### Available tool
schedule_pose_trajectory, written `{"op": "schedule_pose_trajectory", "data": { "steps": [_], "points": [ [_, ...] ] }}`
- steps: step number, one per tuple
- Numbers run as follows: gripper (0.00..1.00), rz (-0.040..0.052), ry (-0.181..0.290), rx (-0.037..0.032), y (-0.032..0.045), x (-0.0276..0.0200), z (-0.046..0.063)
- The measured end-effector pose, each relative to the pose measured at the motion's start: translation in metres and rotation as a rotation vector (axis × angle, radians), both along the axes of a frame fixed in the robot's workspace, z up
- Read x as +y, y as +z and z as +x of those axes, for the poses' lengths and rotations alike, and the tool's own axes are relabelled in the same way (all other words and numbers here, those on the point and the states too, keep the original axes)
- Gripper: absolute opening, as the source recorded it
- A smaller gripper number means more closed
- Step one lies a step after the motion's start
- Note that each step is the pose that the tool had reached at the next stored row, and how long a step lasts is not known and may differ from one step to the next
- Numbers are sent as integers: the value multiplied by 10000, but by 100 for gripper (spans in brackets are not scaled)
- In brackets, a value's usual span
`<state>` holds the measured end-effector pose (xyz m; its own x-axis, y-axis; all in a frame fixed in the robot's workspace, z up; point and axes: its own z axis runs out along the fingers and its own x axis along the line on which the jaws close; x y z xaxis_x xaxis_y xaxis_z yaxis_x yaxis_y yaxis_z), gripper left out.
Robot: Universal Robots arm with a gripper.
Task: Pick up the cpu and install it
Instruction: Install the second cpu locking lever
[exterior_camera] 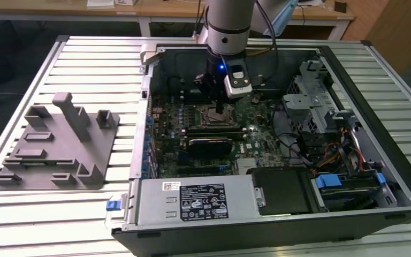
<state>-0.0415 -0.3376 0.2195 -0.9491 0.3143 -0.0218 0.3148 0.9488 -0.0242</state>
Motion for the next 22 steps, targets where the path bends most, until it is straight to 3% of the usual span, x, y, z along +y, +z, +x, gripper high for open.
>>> {"op": "schedule_pose_trajectory", "data": {
  "steps": [11, 22],
  "points": [
    [11, -1, 2, 1, 10, -1, 0],
    [11, 0, 9, 0, 160, 0, 0]
  ]
}}
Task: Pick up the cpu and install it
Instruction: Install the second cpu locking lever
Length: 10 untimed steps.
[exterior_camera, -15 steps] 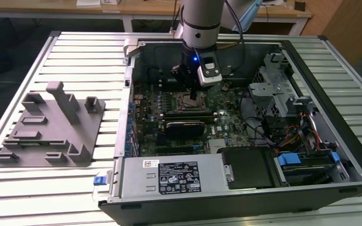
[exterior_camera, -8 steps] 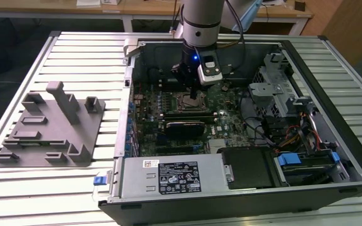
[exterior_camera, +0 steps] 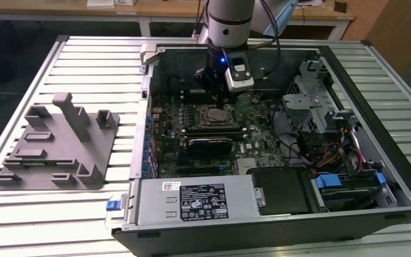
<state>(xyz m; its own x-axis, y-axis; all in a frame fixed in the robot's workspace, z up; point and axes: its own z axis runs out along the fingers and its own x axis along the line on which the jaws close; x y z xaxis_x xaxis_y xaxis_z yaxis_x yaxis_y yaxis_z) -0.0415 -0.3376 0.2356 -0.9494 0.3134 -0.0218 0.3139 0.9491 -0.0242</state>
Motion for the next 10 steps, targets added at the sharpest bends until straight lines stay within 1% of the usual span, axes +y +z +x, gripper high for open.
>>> {"op": "schedule_pose_trajectory", "data": {
  "steps": [3, 6, 10],
  "points": [
    [11, 1, 3, 0, 17, 0, 0],
    [11, 1, 20, 0, 18, 0, 0],
    [11, 0, 168, 0, 18, -10, 0]
  ]
}}
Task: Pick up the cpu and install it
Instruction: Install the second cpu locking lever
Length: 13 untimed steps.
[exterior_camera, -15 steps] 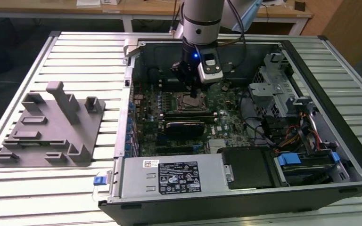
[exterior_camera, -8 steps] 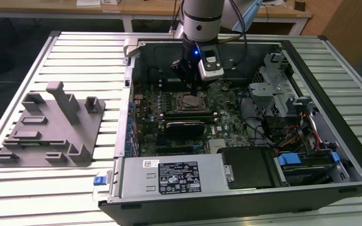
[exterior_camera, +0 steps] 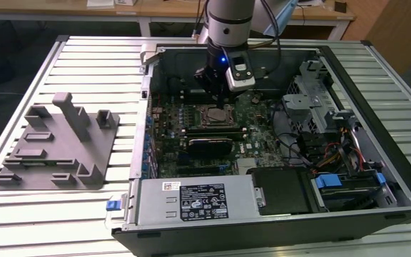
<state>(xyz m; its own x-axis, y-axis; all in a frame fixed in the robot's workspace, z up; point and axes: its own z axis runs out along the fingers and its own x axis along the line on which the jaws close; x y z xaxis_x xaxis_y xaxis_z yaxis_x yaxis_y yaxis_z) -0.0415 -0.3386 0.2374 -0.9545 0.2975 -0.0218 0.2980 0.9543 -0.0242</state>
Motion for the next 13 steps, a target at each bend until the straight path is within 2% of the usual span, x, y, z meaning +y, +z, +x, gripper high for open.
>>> {"op": "schedule_pose_trajectory", "data": {
  "steps": [4, 10, 13],
  "points": [
    [11, 1, 160, -1, 0, -26, 0],
    [11, 8, 202, -1, 0, -113, -2],
    [11, 59, 206, -1, -1, -161, -3]
  ]
}}
